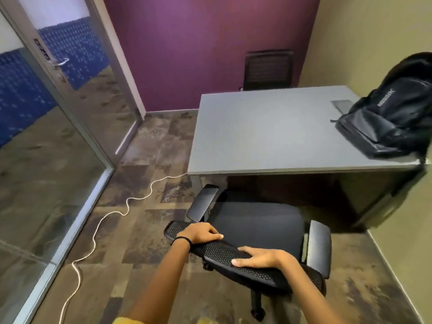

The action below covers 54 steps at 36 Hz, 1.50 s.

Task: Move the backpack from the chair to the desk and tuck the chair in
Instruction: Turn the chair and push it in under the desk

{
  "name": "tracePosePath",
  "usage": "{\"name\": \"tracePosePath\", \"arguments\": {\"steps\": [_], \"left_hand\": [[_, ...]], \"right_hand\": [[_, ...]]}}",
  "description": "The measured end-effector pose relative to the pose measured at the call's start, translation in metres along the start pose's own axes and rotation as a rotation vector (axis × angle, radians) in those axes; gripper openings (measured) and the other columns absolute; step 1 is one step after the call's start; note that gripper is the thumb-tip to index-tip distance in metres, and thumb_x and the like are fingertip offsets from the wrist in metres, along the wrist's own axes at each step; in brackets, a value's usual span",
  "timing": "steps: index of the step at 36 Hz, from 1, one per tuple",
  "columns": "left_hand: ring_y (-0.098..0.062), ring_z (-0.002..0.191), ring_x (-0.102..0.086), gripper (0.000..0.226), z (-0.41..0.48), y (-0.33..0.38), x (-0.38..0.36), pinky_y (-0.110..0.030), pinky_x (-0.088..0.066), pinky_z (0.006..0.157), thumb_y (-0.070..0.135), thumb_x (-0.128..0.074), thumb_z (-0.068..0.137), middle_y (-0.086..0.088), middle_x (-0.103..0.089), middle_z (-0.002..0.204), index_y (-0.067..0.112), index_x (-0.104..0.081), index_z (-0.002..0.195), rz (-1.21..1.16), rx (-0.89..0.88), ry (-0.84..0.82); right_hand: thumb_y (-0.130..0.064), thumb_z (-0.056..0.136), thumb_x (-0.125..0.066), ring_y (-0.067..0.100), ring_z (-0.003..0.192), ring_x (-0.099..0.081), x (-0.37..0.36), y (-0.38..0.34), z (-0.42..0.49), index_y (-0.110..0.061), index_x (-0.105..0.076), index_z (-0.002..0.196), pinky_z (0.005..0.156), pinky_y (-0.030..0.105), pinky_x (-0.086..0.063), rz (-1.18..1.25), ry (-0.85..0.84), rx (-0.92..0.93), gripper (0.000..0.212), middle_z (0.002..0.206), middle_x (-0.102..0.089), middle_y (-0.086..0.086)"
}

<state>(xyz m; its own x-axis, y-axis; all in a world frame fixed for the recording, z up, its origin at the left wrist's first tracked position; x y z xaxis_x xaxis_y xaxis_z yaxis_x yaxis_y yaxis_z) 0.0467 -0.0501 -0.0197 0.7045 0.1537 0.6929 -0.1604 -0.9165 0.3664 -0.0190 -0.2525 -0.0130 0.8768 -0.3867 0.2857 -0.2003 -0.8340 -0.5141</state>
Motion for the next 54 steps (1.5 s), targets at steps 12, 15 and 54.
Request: {"name": "tracePosePath", "arguments": {"steps": [12,15,54], "left_hand": [[-0.016,0.111,-0.060,0.040,0.009,-0.020,0.005,-0.033,-0.046,0.097,0.047,-0.046,0.095,0.001,-0.067,0.124,0.020,-0.070,0.110,0.009,-0.227,-0.051],[-0.020,0.096,-0.064,0.046,0.002,-0.022,0.003,-0.034,-0.048,0.081,0.052,-0.039,0.095,-0.004,-0.073,0.106,0.020,-0.071,0.091,0.056,-0.292,0.038],[-0.024,0.061,-0.059,0.047,-0.026,-0.048,0.027,-0.032,-0.027,0.050,0.042,-0.032,0.096,-0.007,-0.065,0.063,0.015,-0.054,0.065,0.322,-0.578,0.568]], "right_hand": [[-0.066,0.092,-0.015,0.028,0.129,-0.045,-0.025,0.020,-0.008,-0.019,-0.046,0.135,0.105,0.044,-0.034,0.005,0.597,-0.360,0.071,0.144,-0.047,0.007],[-0.063,0.093,-0.019,0.028,0.125,-0.049,-0.027,0.019,-0.010,-0.018,-0.050,0.131,0.102,0.042,-0.037,0.006,0.636,-0.401,0.066,0.139,-0.052,0.007],[-0.038,0.091,-0.046,0.020,0.066,-0.063,-0.076,-0.027,-0.018,-0.019,-0.062,0.067,0.061,0.028,-0.039,-0.047,1.381,-0.331,0.035,0.066,-0.069,0.002]]}}
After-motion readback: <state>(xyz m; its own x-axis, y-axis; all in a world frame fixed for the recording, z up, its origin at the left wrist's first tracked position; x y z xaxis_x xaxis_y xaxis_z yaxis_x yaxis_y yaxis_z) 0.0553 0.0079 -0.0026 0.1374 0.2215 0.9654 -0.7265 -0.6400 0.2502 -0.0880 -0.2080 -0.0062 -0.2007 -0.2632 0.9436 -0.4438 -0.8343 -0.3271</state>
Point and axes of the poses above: each hand's wrist, its own z-axis towards the middle knuckle, its own x-axis out of the back of the hand, y = z × x, the point moved 2 cm from there along z, towards the middle knuckle
